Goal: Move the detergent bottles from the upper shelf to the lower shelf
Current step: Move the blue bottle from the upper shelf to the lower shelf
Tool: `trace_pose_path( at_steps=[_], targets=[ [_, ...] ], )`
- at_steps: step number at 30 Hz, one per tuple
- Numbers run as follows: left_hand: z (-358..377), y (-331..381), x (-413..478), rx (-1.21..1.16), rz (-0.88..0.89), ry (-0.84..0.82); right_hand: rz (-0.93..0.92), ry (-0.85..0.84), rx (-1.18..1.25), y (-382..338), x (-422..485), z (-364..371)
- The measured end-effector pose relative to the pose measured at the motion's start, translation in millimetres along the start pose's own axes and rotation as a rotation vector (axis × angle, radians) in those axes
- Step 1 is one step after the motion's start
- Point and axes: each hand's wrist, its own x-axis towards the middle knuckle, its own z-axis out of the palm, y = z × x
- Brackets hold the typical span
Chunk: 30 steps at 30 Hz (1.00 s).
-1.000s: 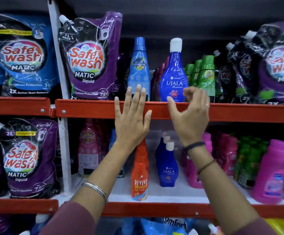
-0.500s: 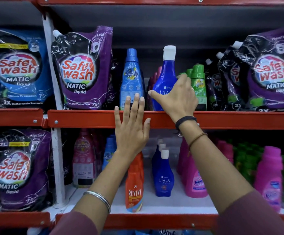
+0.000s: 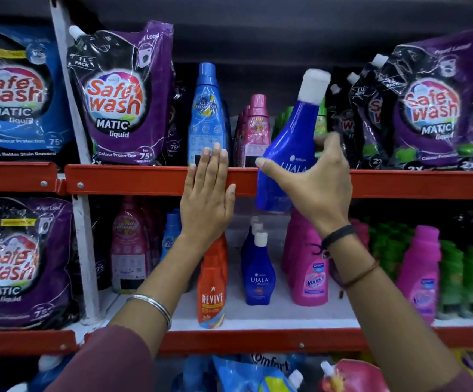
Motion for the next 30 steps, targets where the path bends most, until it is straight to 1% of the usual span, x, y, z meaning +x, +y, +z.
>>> trace_pose_path(
  at_steps=[6, 9, 16, 24, 30],
  targets=[
    [-1.4, 7.9, 0.9, -0.048, -0.005, -0.009, 0.080, -0.102, -0.011, 39.9, -61.3, 6.5],
    [-1.7, 11.8, 1.8, -0.062, -0.030, -0.002, 0.154, -0.168, -0.028, 61.0, -88.9, 18.7],
    [-1.6, 12.0, 2.1, -0.061, -0.025, 0.003, 0.245, -0.314, -0.133, 106.8, -138.0, 48.9],
    [-0.8, 12.1, 2.2, -0.057, -0.024, 0.011, 0.339, -0.388, -0.197, 134.1, -160.1, 67.9],
    [0.4, 11.4, 2.7, -0.049, -0.020, 0.017, 0.352, -0.408, -0.234, 142.7, -170.5, 73.5]
  ],
)
